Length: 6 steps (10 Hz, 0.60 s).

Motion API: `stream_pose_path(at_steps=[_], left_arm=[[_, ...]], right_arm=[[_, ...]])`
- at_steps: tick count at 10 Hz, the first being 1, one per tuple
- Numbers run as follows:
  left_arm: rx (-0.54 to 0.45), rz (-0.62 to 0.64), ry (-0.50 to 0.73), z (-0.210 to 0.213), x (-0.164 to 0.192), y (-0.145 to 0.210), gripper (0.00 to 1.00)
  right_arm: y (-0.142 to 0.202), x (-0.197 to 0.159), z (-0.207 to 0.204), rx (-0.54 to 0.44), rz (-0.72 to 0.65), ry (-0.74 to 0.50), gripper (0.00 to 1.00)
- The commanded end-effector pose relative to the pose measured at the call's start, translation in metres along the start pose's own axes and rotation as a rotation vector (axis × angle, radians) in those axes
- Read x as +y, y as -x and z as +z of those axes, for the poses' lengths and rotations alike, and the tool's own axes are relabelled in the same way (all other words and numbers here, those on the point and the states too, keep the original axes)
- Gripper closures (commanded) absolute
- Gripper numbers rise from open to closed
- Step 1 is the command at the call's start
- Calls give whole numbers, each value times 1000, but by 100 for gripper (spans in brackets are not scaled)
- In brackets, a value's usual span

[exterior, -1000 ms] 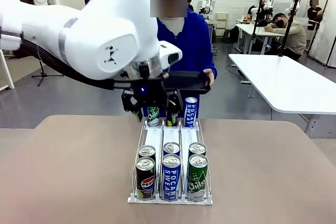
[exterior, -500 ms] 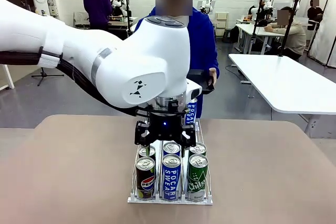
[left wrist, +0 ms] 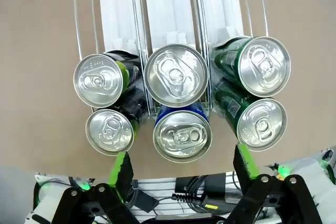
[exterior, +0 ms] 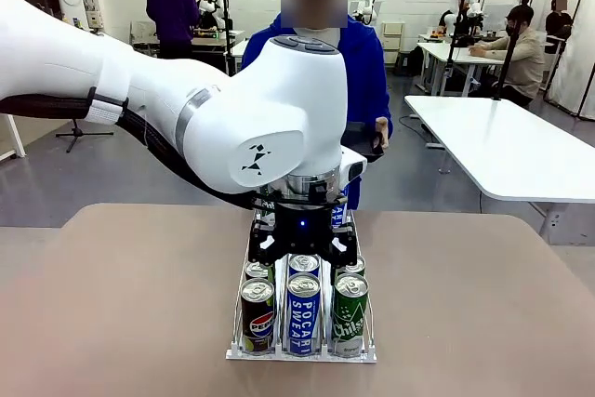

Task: Retrieve and hand over the desired beverage to the person.
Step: Pick up a can of the same type that the person held from the Automatic Can Dispenser.

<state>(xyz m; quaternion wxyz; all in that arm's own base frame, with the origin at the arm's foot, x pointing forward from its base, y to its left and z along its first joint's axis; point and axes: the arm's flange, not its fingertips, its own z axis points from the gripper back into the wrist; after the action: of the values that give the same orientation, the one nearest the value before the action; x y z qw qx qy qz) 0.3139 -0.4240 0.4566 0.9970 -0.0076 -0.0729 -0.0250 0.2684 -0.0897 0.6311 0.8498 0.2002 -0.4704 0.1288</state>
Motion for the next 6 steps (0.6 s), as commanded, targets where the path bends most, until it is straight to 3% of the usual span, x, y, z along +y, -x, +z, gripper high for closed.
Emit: stream_pose_path(at_steps=[1,6], left_arm=[[9,-46,14,-3,0,-2,0],[-26,-123,56,-6,4,-7,0]], right_arm=[[0,0,-2,-6,3,-28,0],[0,0,-2,-6,3,-28,0]])
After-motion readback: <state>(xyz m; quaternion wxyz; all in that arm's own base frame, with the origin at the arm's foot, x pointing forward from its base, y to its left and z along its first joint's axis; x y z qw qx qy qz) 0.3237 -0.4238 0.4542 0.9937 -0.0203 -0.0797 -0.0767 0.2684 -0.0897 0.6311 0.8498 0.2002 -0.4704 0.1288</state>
